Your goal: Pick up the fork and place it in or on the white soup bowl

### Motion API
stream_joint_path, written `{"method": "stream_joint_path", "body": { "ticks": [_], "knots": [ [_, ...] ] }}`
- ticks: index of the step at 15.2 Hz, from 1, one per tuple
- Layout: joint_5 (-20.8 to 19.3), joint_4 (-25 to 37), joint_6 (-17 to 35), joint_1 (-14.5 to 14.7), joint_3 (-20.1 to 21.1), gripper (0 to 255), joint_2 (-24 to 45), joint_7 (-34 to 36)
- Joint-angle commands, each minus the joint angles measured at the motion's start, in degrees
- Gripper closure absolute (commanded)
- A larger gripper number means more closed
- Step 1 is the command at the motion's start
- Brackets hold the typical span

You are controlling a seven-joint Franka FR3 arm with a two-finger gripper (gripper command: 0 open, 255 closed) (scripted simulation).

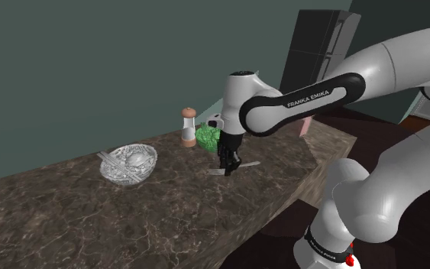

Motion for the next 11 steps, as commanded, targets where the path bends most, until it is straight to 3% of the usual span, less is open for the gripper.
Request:
{"method": "stream_joint_path", "body": {
  "ticks": [1,11],
  "knots": [
    [0.0,1.1,-1.8,0.0,0.1,255,-0.7,0.1],
    [0.2,7.2,-10.3,0.0,0.8,255,-3.2,0.5]
  ]
}}
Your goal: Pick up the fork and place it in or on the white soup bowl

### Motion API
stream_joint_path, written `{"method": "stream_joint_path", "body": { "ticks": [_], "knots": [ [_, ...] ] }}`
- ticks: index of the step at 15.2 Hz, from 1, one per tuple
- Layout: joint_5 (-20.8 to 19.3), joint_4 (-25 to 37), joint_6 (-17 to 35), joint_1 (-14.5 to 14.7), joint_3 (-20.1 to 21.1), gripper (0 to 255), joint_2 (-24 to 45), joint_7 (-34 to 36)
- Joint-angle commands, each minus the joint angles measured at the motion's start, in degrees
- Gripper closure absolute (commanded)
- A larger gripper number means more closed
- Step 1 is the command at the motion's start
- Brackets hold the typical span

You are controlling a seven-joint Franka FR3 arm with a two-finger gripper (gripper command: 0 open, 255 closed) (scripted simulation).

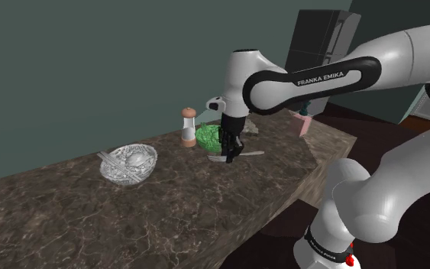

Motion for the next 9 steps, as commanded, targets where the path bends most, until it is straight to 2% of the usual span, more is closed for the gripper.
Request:
{"method": "stream_joint_path", "body": {
  "ticks": [1,9],
  "knots": [
    [0.0,1.2,-1.7,0.0,0.1,255,-0.5,0.1],
    [0.2,6.4,-7.7,0.1,0.5,255,-1.2,0.3]
  ]
}}
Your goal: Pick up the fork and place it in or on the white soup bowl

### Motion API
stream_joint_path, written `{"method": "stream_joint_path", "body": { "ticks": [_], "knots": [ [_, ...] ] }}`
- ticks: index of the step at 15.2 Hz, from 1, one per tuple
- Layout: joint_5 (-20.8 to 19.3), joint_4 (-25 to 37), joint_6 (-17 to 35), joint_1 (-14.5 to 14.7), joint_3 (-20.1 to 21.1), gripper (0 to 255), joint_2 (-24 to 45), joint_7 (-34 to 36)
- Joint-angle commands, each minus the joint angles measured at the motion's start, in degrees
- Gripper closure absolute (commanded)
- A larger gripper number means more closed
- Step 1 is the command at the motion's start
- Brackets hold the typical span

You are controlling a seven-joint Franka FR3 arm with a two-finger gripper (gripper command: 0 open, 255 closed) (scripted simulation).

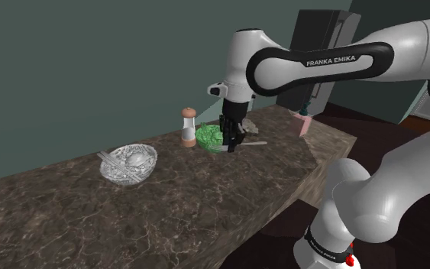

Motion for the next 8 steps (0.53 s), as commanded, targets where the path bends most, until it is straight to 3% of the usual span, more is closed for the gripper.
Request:
{"method": "stream_joint_path", "body": {
  "ticks": [1,8],
  "knots": [
    [0.4,2.2,-0.1,0.4,0.2,255,2.2,0.3],
    [3.0,15.9,1.9,2.7,1.4,255,17.9,2.2]
  ]
}}
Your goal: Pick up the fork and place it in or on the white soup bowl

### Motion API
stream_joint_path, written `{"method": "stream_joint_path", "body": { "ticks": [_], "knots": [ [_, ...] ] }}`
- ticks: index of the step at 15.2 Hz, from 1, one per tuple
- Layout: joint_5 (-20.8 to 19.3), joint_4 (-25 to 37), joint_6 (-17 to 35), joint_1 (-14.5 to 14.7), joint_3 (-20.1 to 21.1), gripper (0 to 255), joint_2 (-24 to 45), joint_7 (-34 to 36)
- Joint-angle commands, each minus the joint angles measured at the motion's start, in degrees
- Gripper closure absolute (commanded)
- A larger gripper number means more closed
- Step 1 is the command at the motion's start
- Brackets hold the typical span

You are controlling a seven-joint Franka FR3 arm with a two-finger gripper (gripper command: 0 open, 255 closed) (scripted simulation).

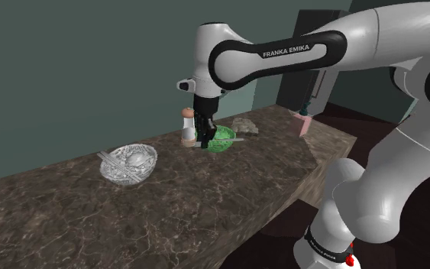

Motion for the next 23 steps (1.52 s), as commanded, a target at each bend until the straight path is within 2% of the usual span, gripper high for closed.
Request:
{"method": "stream_joint_path", "body": {
  "ticks": [1,6,11,15,19,23],
  "knots": [
    [0.7,4.7,0.2,0.6,0.3,255,5.0,0.4],
    [2.2,17.0,-1.0,1.5,0.9,255,16.1,1.4],
    [3.5,31.8,-4.1,2.0,1.5,255,27.8,2.5],
    [4.4,46.8,-8.5,2.0,2.0,255,38.4,3.4],
    [5.1,65.6,-15.2,1.6,2.4,255,50.5,4.4],
    [5.1,60.8,-11.5,1.8,2.4,255,49.4,4.2]
  ]
}}
